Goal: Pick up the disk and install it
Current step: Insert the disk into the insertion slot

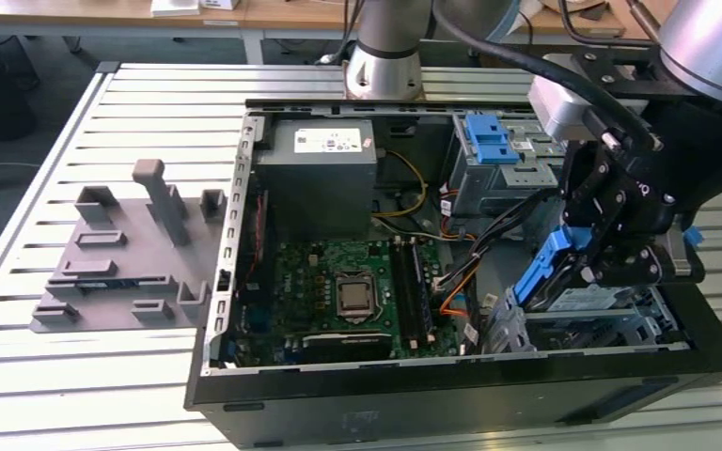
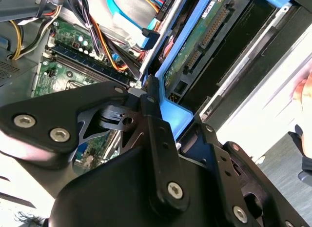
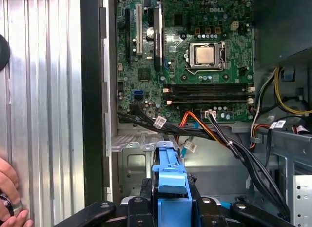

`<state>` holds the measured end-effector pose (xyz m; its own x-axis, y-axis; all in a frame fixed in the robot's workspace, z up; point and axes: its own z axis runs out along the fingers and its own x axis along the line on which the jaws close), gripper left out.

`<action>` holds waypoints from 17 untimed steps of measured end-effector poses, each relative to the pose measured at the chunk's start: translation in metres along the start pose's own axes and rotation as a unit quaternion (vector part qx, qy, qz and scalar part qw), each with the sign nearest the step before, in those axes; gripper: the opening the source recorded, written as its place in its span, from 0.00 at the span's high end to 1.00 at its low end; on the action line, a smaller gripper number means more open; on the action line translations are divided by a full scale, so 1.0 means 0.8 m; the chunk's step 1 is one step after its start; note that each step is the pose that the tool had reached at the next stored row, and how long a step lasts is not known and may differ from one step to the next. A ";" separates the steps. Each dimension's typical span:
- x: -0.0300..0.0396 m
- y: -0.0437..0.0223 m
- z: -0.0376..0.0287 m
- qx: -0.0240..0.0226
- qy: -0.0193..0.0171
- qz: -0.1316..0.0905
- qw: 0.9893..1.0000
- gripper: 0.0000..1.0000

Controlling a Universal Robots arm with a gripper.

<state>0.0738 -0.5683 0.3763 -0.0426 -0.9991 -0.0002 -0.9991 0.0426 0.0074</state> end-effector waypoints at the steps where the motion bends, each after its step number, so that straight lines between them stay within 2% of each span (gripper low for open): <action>1: 0.0000 0.0000 0.0013 0.000 0.000 0.000 1.000 0.64; 17: 0.0000 -0.0001 0.0212 0.000 0.000 0.000 1.000 0.64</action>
<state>0.0738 -0.5683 0.3594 -0.0426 -0.9991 0.0002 -0.9991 0.0426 0.0074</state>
